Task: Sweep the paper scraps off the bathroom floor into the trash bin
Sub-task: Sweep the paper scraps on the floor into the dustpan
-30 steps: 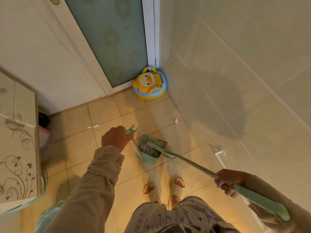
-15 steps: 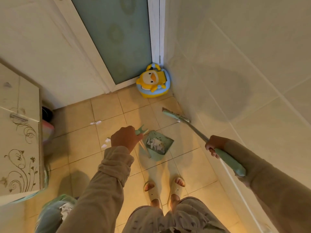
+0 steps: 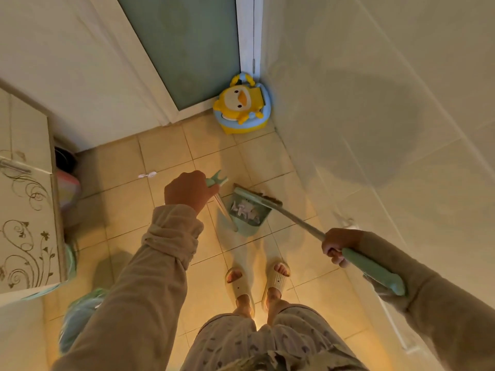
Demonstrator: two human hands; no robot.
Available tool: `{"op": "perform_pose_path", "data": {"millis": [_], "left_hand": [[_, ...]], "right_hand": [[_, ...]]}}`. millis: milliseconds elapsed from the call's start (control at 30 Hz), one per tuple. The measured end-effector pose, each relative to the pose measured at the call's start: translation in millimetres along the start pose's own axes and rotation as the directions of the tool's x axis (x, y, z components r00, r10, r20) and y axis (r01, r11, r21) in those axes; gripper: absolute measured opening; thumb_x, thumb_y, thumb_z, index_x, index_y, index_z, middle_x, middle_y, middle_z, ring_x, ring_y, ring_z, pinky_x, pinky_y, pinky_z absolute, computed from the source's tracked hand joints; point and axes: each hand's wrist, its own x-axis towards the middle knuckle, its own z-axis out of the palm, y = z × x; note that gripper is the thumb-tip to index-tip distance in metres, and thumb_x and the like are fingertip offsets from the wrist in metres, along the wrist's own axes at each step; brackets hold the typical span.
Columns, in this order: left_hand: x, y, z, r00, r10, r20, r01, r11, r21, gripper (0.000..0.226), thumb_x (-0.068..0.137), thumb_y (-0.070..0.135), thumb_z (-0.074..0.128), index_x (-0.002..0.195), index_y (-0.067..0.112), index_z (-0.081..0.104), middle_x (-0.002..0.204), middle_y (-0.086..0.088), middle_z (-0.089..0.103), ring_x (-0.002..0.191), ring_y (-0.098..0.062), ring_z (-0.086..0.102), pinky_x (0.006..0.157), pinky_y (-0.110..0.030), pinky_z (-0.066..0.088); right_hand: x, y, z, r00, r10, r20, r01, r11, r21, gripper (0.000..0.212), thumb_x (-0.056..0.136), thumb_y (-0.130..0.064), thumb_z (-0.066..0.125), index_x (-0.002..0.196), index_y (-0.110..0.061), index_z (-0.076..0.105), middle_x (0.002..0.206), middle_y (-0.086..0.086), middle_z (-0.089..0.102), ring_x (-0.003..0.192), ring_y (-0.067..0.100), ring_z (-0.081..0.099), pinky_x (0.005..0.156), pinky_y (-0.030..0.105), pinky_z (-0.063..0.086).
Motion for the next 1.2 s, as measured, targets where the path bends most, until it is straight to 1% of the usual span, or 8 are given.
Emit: {"op": "perform_pose_path", "data": {"millis": [167,400,533,633,800,967,1033,1200], "left_hand": [[4.3,-2.5,-2.0,1.000,0.008,-0.003,-0.008,0.999,-0.033,0.043,0.088,0.044,0.055,0.096,0.003,0.066,0.096,-0.017,0.069,0.093,-0.034,0.063,0.080,-0.037,0.049],[0.3,-6.8,0.9,0.999,0.035,-0.021,-0.035,0.999,-0.012,0.044,0.089,0.044,0.054,0.100,0.003,0.065,0.100,-0.016,0.069,0.094,-0.034,0.064,0.077,-0.036,0.049],[-1.0,-5.6,3.1,0.998,0.050,-0.035,-0.050,0.999,0.005,0.045,0.089,0.046,0.053,0.102,0.004,0.065,0.101,-0.016,0.069,0.095,-0.034,0.064,0.077,-0.035,0.049],[1.9,-7.6,5.2,0.998,0.055,-0.020,-0.055,0.998,0.020,0.045,0.090,0.045,0.052,0.103,0.004,0.063,0.104,-0.016,0.068,0.097,-0.034,0.063,0.075,-0.034,0.045],[8.0,-10.2,1.0,0.997,0.073,-0.009,-0.073,0.997,0.012,0.044,0.091,0.044,0.051,0.105,0.004,0.062,0.106,-0.016,0.067,0.100,-0.033,0.062,0.076,-0.033,0.045],[4.5,-21.6,-2.6,0.994,0.105,-0.012,-0.105,0.994,0.038,0.044,0.092,0.044,0.049,0.105,0.005,0.062,0.106,-0.014,0.068,0.099,-0.031,0.063,0.077,-0.034,0.047],[2.4,-30.4,-3.0,0.993,0.114,-0.017,-0.114,0.993,0.038,0.043,0.093,0.044,0.048,0.103,0.005,0.062,0.104,-0.013,0.068,0.096,-0.031,0.064,0.076,-0.033,0.047],[-6.0,-59.3,-5.6,0.997,0.072,-0.033,-0.074,0.996,-0.050,0.042,0.091,0.044,0.050,0.099,0.006,0.064,0.096,-0.012,0.069,0.090,-0.030,0.065,0.075,-0.034,0.049]], "right_hand": [[-17.7,23.2,-19.4,0.999,-0.051,0.016,0.050,0.997,0.053,0.037,0.088,0.006,0.038,0.055,-0.009,0.032,0.031,0.000,0.033,0.020,0.008,0.031,0.033,0.008,0.028],[-21.7,18.1,-12.4,0.988,-0.080,-0.129,0.088,0.995,0.054,0.028,0.086,0.007,0.040,0.062,-0.007,0.038,0.032,0.001,0.037,0.021,0.009,0.034,0.033,0.010,0.030],[-7.9,-15.7,15.5,0.973,-0.077,-0.215,0.065,0.996,-0.063,0.024,0.088,0.003,0.043,0.065,-0.006,0.042,0.055,0.007,0.041,0.041,0.013,0.041,0.039,0.017,0.035],[-0.1,-29.5,49.3,0.980,-0.055,-0.190,0.034,0.993,-0.110,0.025,0.089,0.003,0.041,0.065,-0.005,0.040,0.053,0.008,0.044,0.048,0.014,0.041,0.042,0.019,0.036],[-9.6,-5.5,62.1,0.999,0.041,-0.025,-0.037,0.989,0.146,0.033,0.089,0.000,0.041,0.057,-0.006,0.040,0.038,0.004,0.041,0.027,0.011,0.038,0.040,0.015,0.032],[-30.8,31.2,40.2,0.996,-0.061,0.072,0.011,0.830,0.558,0.042,0.090,0.004,0.044,0.049,-0.006,0.041,0.032,0.004,0.042,0.020,0.012,0.039,0.031,0.010,0.033],[-36.6,38.0,42.8,0.995,-0.082,0.060,0.031,0.807,0.590,0.041,0.089,0.005,0.046,0.049,-0.005,0.044,0.033,0.006,0.043,0.020,0.013,0.040,0.031,0.010,0.035],[-40.6,29.2,52.7,0.994,-0.109,-0.033,0.112,0.877,0.468,0.046,0.090,0.003,0.043,0.046,-0.007,0.038,0.031,0.004,0.037,0.019,0.011,0.036,0.031,0.010,0.031]]}}
